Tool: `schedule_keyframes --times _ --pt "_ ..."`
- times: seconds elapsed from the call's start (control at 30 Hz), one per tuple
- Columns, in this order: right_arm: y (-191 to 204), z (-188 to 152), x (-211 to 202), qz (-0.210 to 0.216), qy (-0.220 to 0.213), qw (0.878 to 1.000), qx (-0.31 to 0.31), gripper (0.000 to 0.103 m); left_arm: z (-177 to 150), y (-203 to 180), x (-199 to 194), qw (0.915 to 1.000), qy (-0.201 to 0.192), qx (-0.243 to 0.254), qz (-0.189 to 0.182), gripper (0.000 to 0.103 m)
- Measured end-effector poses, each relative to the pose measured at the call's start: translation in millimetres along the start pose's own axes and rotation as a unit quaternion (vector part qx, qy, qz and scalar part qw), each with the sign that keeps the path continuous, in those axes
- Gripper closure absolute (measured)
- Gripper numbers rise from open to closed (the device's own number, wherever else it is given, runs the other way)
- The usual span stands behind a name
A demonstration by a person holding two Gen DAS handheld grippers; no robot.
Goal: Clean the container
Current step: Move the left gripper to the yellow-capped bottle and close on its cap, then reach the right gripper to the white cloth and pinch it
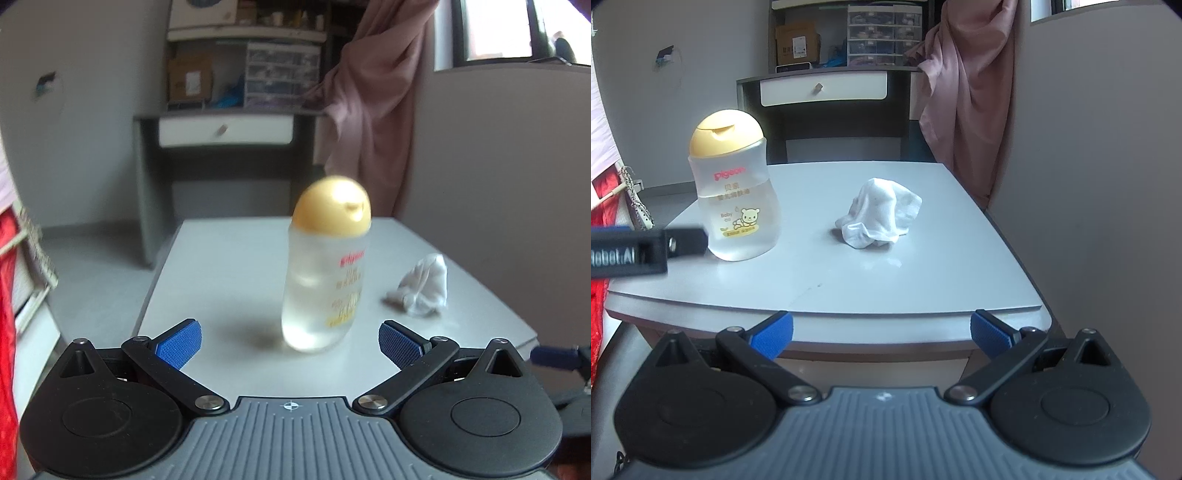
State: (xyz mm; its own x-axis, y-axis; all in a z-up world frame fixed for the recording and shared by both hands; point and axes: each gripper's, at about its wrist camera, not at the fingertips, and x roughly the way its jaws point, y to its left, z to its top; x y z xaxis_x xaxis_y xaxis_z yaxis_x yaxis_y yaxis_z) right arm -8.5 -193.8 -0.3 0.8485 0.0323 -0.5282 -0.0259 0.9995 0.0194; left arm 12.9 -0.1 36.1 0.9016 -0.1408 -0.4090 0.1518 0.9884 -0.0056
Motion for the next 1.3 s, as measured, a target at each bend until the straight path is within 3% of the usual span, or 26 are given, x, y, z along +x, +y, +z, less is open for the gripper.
schedule_keyframes --times 0.2,0.43,0.83,0.9,0.97,1.13,1.3 --pt "2 -2 2 -0.001 0.001 1.0 -0.009 0.0 24 2 22 0.9978 -0.043 0.013 -0.05 0.0" --pt "1 -4 6 -0.007 0.004 1.0 -0.008 0.0 46 5 57 0.9952 -0.056 0.012 -0.079 0.001" --pt "2 -3 14 -0.005 0.015 1.0 -0.01 0.0 52 19 70 0.9941 -0.062 -0.002 -0.09 0.002" --pt "2 -4 14 -0.005 0.017 1.0 -0.011 0.0 51 23 68 0.9933 -0.063 -0.004 -0.097 0.018" --pt "3 -4 15 -0.005 0.017 1.0 -0.011 0.0 55 29 74 0.9888 -0.05 -0.021 -0.139 0.054" --pt "1 -3 13 -0.009 0.013 1.0 -0.009 0.0 63 31 81 0.9898 -0.035 -0.013 -0.137 0.055" --pt "-6 2 4 -0.001 -0.027 1.0 -0.003 0.0 55 32 79 0.9903 -0.022 -0.022 -0.135 0.055"
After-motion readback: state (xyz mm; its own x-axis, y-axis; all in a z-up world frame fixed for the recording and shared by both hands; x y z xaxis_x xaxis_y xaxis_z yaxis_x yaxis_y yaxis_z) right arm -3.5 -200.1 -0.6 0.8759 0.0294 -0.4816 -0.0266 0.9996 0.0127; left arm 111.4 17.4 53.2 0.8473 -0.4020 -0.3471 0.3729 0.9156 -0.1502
